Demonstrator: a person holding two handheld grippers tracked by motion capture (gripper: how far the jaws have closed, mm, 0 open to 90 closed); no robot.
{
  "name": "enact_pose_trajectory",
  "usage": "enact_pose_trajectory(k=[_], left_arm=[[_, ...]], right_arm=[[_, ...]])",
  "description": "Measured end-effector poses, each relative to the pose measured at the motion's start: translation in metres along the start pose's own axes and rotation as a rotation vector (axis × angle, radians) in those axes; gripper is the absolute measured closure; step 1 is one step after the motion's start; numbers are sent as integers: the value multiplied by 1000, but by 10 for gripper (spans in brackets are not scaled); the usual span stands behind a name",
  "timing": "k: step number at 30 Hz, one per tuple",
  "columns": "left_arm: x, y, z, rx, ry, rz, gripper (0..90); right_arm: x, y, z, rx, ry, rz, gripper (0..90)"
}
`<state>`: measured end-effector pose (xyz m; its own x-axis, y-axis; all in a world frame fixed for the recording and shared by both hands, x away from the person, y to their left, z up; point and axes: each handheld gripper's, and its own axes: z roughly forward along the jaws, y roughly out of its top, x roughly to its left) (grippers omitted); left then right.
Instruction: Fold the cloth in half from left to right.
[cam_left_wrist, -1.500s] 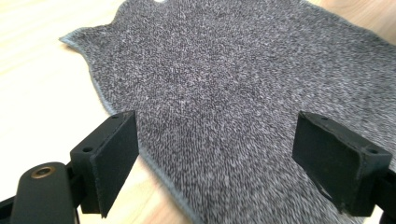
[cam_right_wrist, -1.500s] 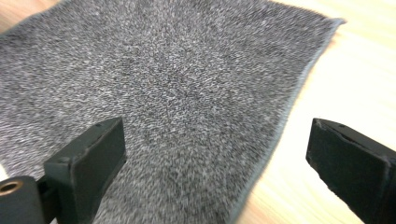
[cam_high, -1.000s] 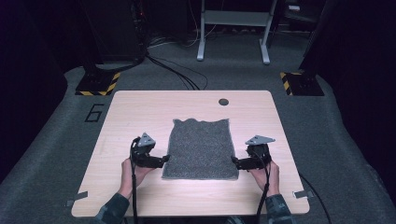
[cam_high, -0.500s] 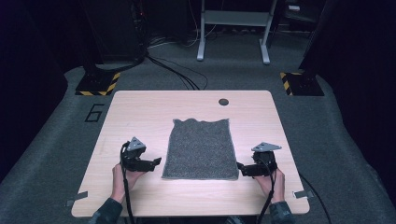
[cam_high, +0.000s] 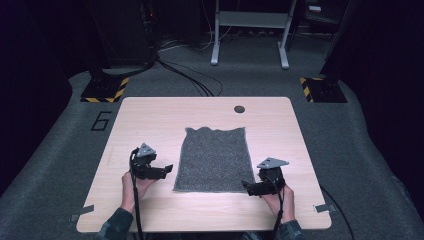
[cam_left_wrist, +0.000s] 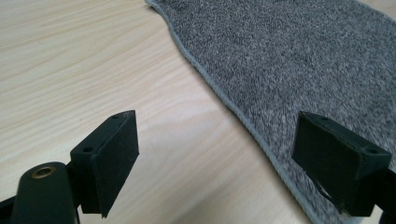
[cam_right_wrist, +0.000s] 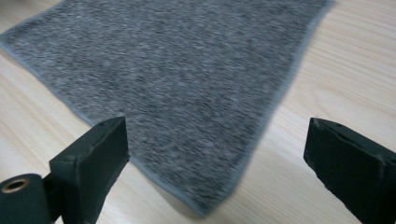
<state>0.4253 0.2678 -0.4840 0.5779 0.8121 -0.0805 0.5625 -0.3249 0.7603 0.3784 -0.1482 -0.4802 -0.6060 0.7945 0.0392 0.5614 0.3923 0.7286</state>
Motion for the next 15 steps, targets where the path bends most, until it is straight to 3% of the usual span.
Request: enact_pose_trajectory(k=[10,15], left_arm=[[3,25,46,39,-12,-3,160],[7,39,73,70,-1,8,183]], right_arm=[[47,20,30,-1,103,-73,79],[76,34,49,2,148,-141,128]])
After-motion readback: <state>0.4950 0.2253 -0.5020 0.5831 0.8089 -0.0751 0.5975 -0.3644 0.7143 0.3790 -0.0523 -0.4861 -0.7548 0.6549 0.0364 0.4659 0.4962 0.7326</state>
